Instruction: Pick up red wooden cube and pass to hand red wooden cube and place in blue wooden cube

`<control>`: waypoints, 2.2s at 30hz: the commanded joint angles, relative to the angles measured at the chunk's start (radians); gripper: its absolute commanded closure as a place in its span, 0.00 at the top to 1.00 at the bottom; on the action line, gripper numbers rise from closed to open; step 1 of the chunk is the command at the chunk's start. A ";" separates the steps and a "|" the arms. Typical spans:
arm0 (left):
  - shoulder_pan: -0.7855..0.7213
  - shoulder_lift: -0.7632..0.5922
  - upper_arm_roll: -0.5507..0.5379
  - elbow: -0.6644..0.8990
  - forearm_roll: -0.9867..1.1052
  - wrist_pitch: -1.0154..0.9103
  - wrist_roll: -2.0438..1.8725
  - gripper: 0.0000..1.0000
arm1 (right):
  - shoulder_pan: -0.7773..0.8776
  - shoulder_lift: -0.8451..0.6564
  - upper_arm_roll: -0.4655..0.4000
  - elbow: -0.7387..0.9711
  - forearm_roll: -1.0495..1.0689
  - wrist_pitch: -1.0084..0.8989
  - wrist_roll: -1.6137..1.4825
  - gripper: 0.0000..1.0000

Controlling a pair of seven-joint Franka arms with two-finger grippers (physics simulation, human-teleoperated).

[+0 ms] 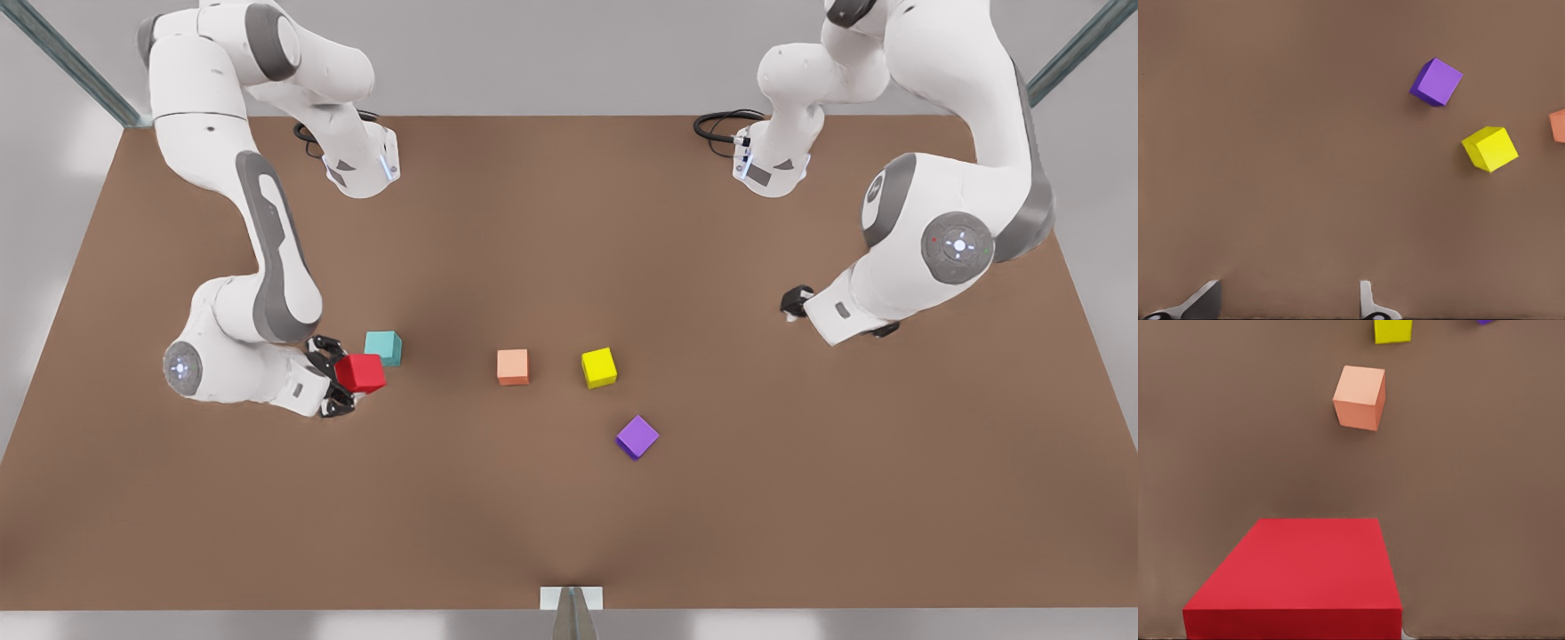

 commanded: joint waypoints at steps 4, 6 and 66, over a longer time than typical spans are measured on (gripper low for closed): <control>-0.036 0.031 0.017 0.074 -0.009 -0.090 -0.014 1.00 | 0.034 -0.102 0.002 -0.164 -0.187 0.209 0.616 0.53; -0.013 0.086 0.024 0.099 -0.015 -0.087 -0.007 1.00 | 0.040 -0.142 0.009 -0.240 -0.187 0.245 0.681 0.53; 0.014 0.152 0.025 0.148 -0.034 -0.067 -0.046 1.00 | 0.078 -0.242 0.005 -0.076 -0.169 -0.106 1.814 1.00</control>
